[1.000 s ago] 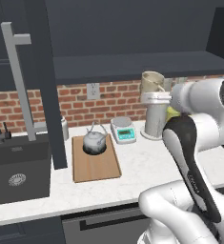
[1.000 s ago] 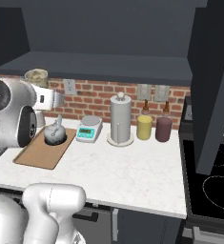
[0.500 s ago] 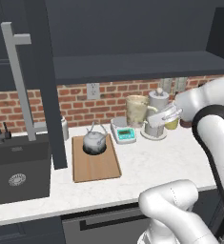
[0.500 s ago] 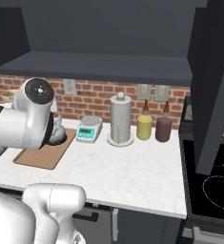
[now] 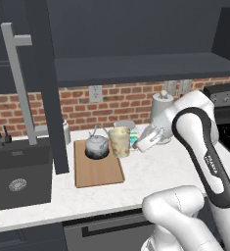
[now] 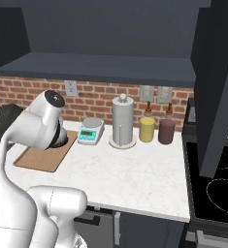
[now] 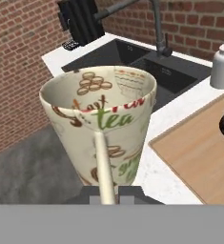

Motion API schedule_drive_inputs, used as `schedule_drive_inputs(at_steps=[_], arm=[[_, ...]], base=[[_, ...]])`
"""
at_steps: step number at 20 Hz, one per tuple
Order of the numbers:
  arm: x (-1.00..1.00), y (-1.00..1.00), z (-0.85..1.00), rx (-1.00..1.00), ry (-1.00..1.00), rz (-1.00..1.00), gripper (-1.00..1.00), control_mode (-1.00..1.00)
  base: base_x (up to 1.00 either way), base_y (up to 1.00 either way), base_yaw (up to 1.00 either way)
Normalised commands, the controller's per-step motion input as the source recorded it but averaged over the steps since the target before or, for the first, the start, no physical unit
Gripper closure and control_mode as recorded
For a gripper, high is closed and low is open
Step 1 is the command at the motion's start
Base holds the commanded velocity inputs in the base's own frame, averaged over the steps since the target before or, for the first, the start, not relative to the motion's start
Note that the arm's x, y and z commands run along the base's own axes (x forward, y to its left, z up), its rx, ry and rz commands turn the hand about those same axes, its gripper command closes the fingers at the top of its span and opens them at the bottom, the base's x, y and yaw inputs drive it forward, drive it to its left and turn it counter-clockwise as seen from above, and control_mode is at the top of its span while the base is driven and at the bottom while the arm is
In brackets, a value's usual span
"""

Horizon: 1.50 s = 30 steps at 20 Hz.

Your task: Pick the kettle from the counter and place it on the tray. Then pick the mug from the cabinet and place it on the tray. Then close the cabinet doors.

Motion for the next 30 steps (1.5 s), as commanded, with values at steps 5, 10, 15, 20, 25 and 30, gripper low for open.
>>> schedule_drive_inputs(at_steps=[5, 10, 15, 20, 25, 30], arm=[[0.27, 0.22, -1.00, -0.11, 0.00, 0.05, 1.00, -1.00], [0.36, 0.00, -0.85, -0.07, -0.05, 0.00, 1.00, -1.00], [0.31, 0.00, -0.70, -0.04, -0.09, 0.00, 1.00, -1.00], [0.19, 0.00, -0.58, 0.00, -0.08, 0.00, 1.00, -1.00], [0.24, 0.00, -0.25, 0.00, -0.13, 0.00, 1.00, -1.00], [0.27, -0.05, -0.16, 0.00, -0.12, 0.00, 1.00, -1.00]], base=[[0.00, 0.00, 0.00], [0.00, 0.00, 0.00], [0.00, 0.00, 0.00], [0.00, 0.00, 0.00], [0.00, 0.00, 0.00], [0.00, 0.00, 0.00]])
